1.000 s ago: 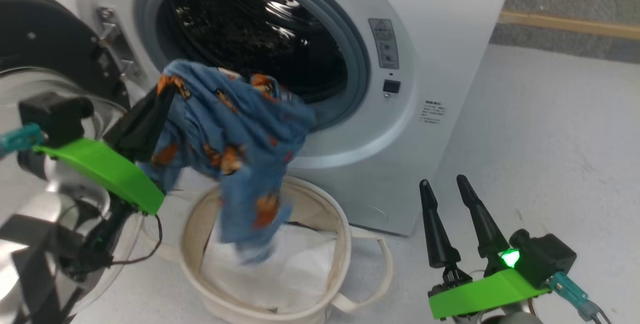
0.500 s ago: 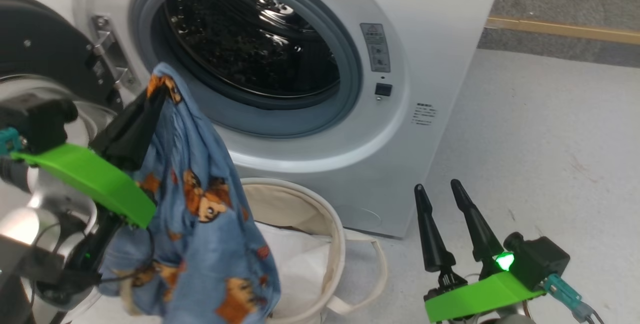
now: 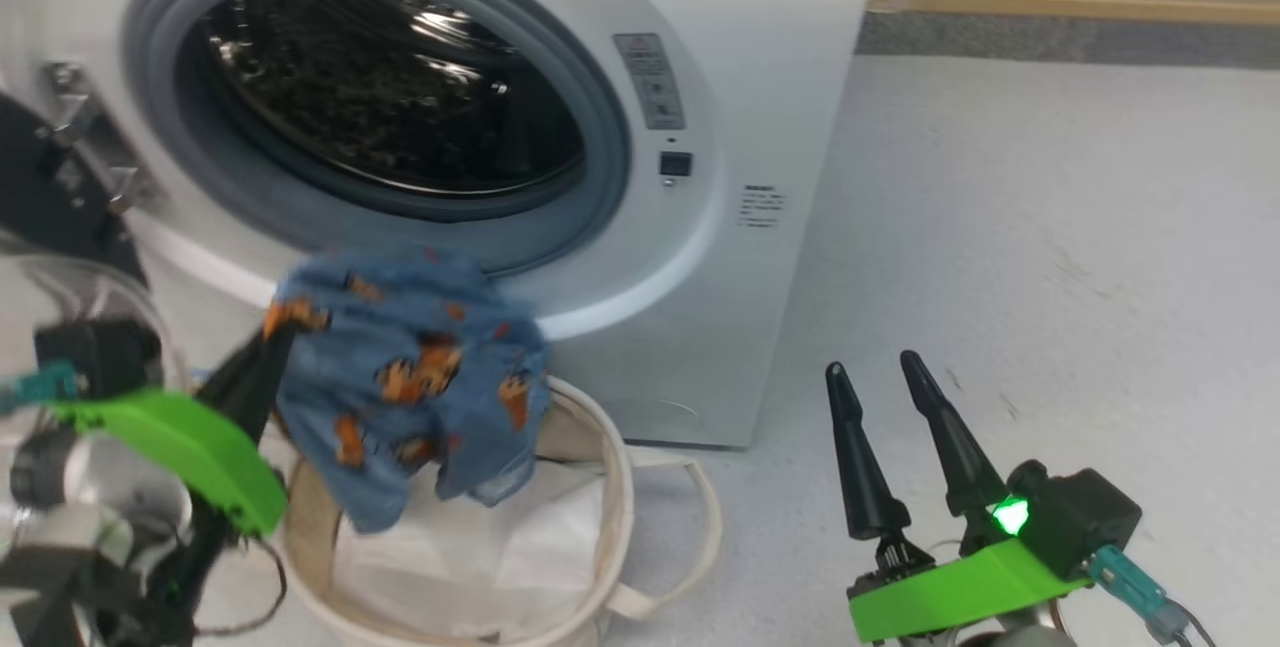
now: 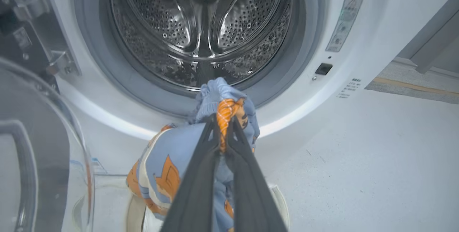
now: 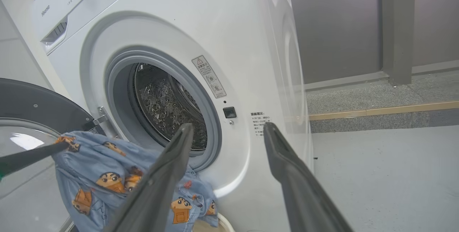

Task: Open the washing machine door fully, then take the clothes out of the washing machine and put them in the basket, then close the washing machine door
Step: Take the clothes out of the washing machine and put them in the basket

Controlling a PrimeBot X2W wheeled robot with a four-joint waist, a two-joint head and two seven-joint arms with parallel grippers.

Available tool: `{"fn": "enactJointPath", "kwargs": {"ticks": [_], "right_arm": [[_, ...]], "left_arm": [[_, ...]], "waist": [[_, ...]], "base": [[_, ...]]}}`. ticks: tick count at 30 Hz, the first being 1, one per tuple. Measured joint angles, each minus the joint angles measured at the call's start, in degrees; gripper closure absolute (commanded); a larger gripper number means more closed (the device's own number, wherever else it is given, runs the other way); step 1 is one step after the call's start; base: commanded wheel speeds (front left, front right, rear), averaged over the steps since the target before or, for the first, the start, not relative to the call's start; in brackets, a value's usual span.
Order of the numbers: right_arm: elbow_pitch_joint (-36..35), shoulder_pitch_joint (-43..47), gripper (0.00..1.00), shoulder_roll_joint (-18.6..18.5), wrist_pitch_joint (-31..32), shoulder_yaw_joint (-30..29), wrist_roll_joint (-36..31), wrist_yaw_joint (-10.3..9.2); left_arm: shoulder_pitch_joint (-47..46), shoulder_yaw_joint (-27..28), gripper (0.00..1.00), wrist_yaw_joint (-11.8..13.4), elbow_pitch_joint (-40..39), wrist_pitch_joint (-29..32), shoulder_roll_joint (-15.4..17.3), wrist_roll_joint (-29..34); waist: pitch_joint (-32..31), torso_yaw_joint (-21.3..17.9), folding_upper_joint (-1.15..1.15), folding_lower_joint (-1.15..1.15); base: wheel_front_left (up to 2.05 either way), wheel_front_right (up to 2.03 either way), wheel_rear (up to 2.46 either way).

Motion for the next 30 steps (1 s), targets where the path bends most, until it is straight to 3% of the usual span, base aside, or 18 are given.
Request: {"fn": "enactJointPath", "kwargs": {"ticks": [8, 16, 25, 30], "right_arm": [[-2.67, 0.48, 0.00, 0.00, 0.43, -1.34, -1.38, 0.00], [-3.48, 1.06, 0.00, 0.00, 0.48, -0.53, -1.56, 0.00], [-4.70, 0.62, 0.00, 0.00, 0.27, 0.53, -2.77, 0.00], [-6.49, 0.55, 0.00, 0.00, 0.30, 0.46, -4.46, 0.00]], "left_arm": [[0.93, -0.24, 1.00, -4.98, 9.83, -4.56, -3.08, -1.05], [-1.42, 0.01, 1.00, -7.11, 16.22, -6.90, -4.49, -1.66], [-3.14, -2.59, 1.00, -10.57, 36.62, -15.48, -12.33, 0.34], [-6.62, -3.36, 1.00, -11.51, 46.51, -16.88, -16.23, -1.78]], "waist": [[2.07, -4.53, 0.00, 0.00], [5.09, -7.15, 0.00, 0.00], [9.63, -9.39, 0.00, 0.00], [13.12, -11.17, 0.00, 0.00]], "base": [[0.00, 0.00, 0.00], [0.00, 0.00, 0.00], [0.00, 0.00, 0.00], [0.00, 0.00, 0.00]]}}
